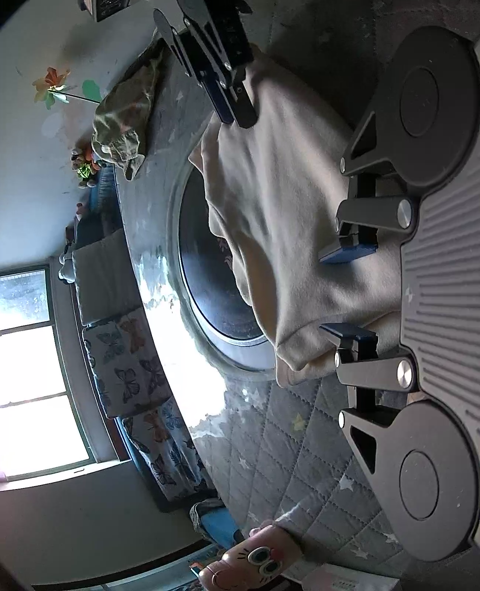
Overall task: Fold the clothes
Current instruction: 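Smooth the folded sweatshirt edge with both open grippers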
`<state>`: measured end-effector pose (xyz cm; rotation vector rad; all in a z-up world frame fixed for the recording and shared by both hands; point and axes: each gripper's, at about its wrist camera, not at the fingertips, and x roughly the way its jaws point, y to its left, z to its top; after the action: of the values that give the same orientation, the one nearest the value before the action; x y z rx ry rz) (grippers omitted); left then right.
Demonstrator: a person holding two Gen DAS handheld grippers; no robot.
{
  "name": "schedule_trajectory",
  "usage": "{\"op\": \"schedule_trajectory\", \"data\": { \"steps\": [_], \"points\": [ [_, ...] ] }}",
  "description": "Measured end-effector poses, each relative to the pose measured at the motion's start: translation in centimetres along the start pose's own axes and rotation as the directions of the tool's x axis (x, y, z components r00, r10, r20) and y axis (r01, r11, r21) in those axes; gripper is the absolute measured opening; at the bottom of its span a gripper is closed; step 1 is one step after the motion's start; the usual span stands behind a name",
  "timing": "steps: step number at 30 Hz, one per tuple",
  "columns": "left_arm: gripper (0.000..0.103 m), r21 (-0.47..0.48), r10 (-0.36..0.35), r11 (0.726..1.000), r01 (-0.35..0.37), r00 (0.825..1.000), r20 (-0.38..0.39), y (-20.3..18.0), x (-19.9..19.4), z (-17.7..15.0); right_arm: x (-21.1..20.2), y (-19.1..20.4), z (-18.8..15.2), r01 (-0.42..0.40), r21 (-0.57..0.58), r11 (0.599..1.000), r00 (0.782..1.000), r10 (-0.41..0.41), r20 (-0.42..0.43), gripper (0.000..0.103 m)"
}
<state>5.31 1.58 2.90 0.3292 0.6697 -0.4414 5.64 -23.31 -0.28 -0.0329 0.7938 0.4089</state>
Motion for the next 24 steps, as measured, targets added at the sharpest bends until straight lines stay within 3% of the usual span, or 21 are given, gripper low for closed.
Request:
{"op": "schedule_trajectory", "data": {
  "steps": [6, 13, 19, 21, 24],
  "points": [
    [0.042, -0.051, 0.030, 0.998, -0.029, 0.999, 0.031, 1.2, 0.1, 1.7, -0.2, -0.2, 1.3, 0.022, -0.013, 1.000, 1.000, -0.022, 0.019, 0.028],
    [0.042, -0.097, 0.128, 0.987, -0.130, 0.991, -0.031, 2.9, 3.1, 2.0, 2.5, -1.6, 1.6, 0.049, 0.027, 0.998, 0.999, -0.049, -0.013, 0.029],
    [0.042, -0.137, 0.138, 0.981, -0.140, 0.990, -0.026, 3.8, 3.3, 2.4, 2.4, -1.4, 2.4, 0.047, 0.011, 0.999, 0.999, -0.047, 0.004, 0.030],
    [0.042, -0.148, 0.130, 0.980, -0.132, 0.991, -0.022, 3.9, 3.5, 2.7, 2.9, -1.4, 2.7, 0.050, 0.015, 0.999, 0.999, -0.050, 0.006, 0.035],
    [0.042, -0.117, 0.132, 0.984, -0.135, 0.991, -0.032, 3.5, 4.2, 3.0, 3.7, -1.8, 2.6, 0.055, 0.021, 0.998, 0.998, -0.055, -0.008, 0.035]
  ]
}}
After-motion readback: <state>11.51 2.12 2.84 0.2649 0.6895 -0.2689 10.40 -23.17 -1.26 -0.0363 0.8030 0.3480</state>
